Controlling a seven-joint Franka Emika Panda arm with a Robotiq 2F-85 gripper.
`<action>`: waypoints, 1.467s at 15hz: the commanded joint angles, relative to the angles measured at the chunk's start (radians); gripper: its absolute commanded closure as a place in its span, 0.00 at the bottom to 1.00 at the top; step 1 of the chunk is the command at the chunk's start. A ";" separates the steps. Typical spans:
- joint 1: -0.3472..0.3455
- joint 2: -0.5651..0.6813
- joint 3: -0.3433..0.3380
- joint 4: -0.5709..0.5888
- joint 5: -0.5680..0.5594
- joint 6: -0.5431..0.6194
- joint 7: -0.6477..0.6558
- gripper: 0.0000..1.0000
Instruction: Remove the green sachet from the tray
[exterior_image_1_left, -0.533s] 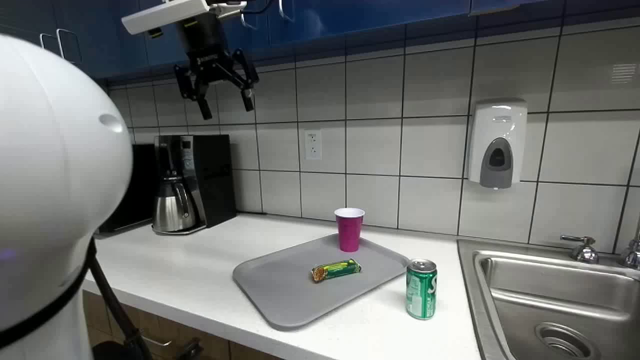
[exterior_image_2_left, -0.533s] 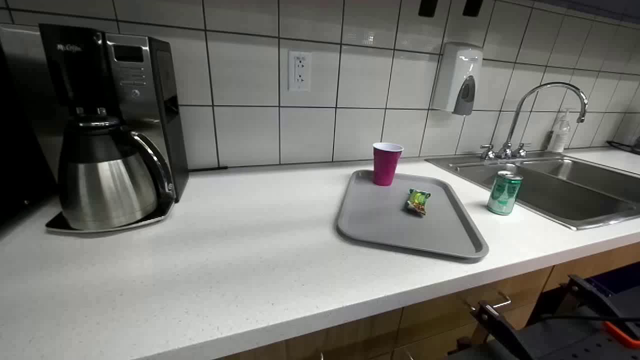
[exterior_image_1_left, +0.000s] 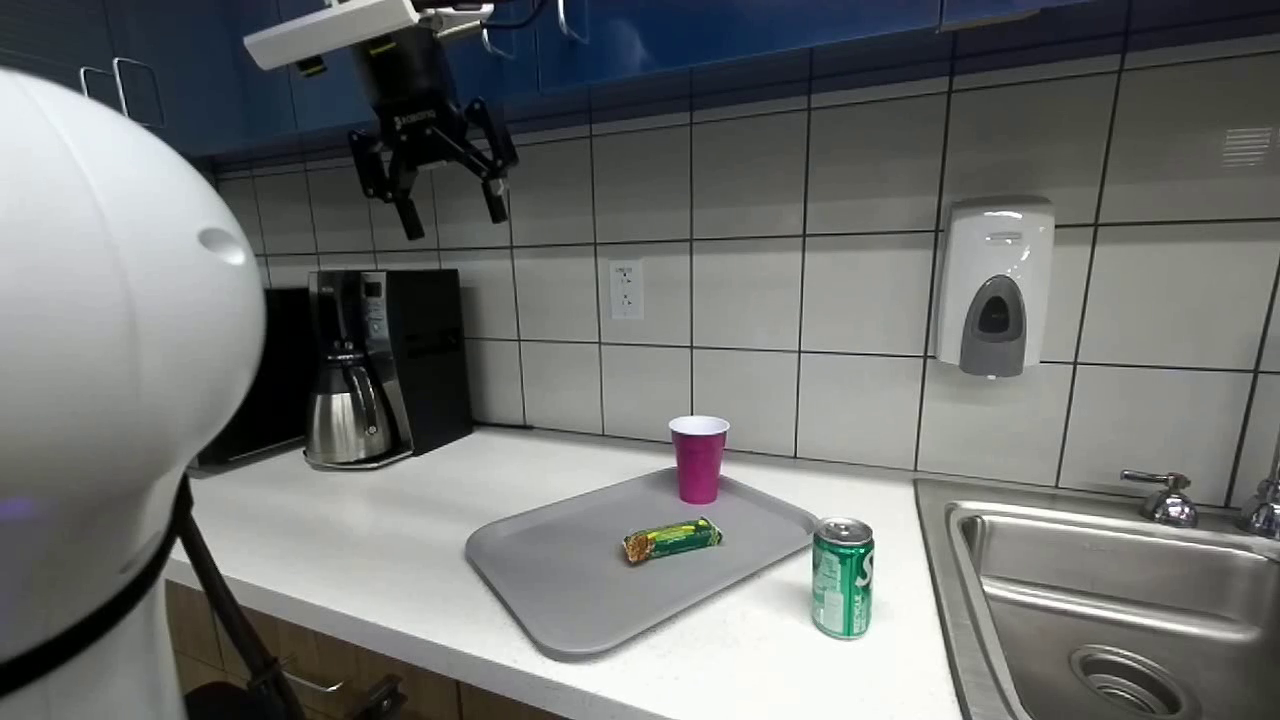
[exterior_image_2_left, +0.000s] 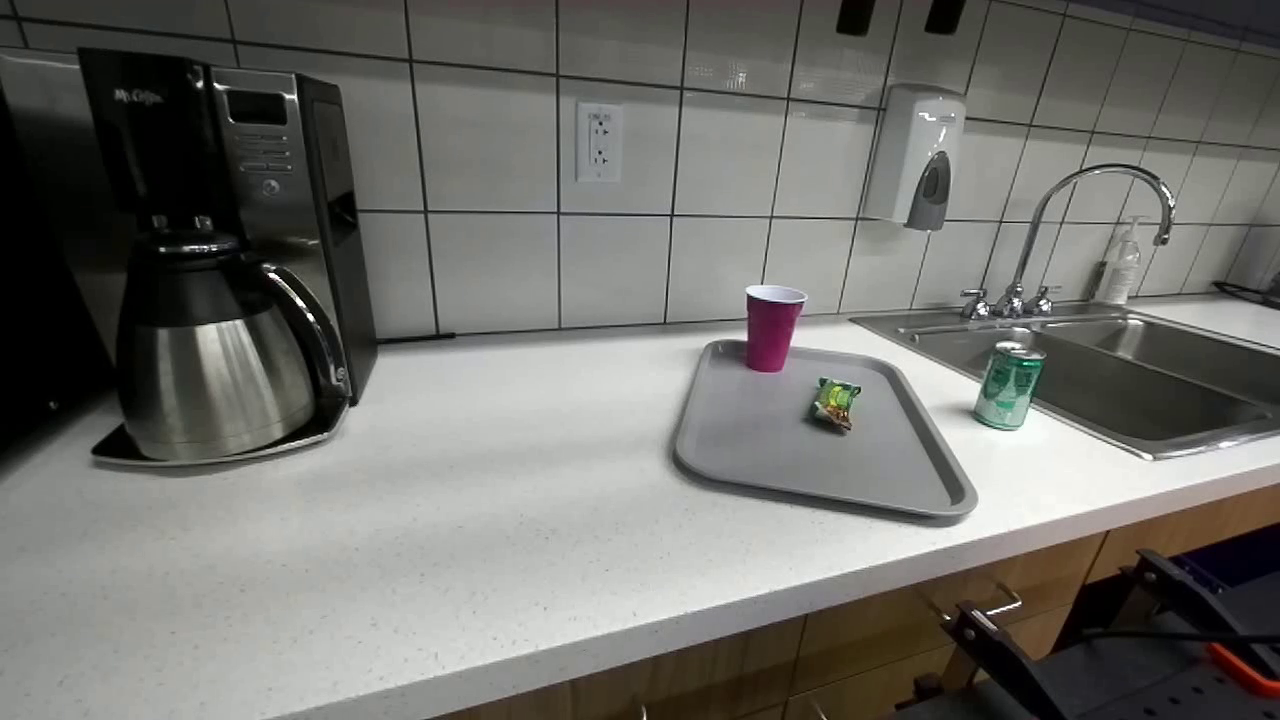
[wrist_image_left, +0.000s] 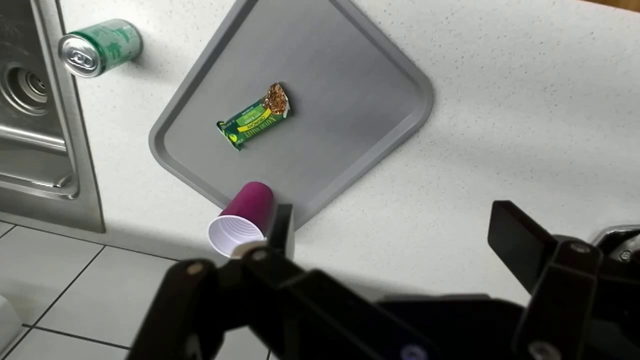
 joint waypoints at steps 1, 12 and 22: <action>0.011 -0.001 0.000 -0.006 -0.011 0.006 0.016 0.00; -0.014 -0.035 0.051 -0.108 -0.033 0.140 0.165 0.00; -0.055 -0.011 0.051 -0.179 -0.078 0.175 0.297 0.00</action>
